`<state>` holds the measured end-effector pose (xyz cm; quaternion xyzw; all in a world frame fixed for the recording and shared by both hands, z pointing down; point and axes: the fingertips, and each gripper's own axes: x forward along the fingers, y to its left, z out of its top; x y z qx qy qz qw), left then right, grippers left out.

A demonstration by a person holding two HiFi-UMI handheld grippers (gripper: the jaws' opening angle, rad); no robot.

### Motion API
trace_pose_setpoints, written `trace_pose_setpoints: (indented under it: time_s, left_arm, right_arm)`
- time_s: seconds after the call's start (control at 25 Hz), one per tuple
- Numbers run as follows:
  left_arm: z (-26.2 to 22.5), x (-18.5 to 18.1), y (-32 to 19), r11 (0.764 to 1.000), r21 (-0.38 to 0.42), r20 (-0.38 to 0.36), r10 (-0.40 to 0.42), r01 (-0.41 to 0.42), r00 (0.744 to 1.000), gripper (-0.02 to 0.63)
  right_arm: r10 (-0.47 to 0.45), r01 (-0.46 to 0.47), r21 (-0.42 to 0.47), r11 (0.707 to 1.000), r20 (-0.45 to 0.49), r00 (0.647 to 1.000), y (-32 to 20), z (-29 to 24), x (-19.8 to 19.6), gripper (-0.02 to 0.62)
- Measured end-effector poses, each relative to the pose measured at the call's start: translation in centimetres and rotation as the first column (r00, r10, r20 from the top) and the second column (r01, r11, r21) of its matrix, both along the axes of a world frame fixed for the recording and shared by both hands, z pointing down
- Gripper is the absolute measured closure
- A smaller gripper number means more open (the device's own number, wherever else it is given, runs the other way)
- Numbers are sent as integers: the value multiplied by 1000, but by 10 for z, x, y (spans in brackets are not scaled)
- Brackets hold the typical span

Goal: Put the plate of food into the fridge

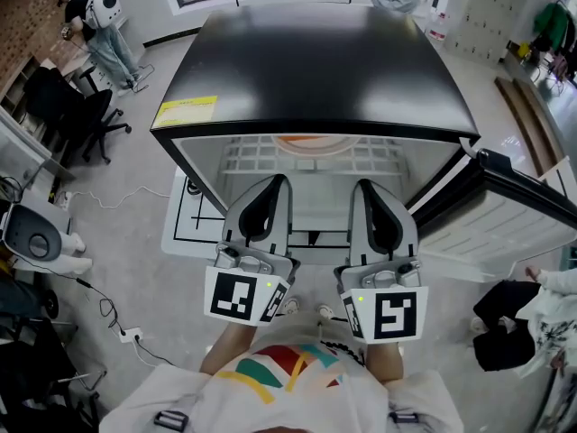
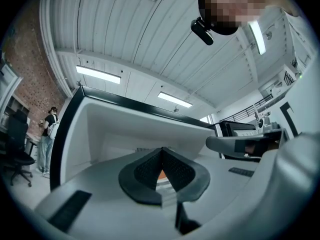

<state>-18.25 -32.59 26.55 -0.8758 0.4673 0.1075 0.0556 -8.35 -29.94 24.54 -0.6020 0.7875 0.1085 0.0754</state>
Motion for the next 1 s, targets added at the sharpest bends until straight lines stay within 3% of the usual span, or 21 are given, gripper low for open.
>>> trace_pose_setpoints:
  time_s: [0.32,0.48,1.0]
  left_arm:
    - [5,3,-1,1000,-10,9,-12,12,1000,600]
    - [6,7,1,1000,-13,17,-9,9,1000,600]
    - [8,-4,-2,999,-22,24,-46,46,999,600]
  right_arm:
    - [30,-27,-71,997,44,999,10,33,3,595]
    - [33,-33,-84,996,-11,999,8,37,-3,595]
    - [9,-12,-84,996,-36,999,6,34,-8,595]
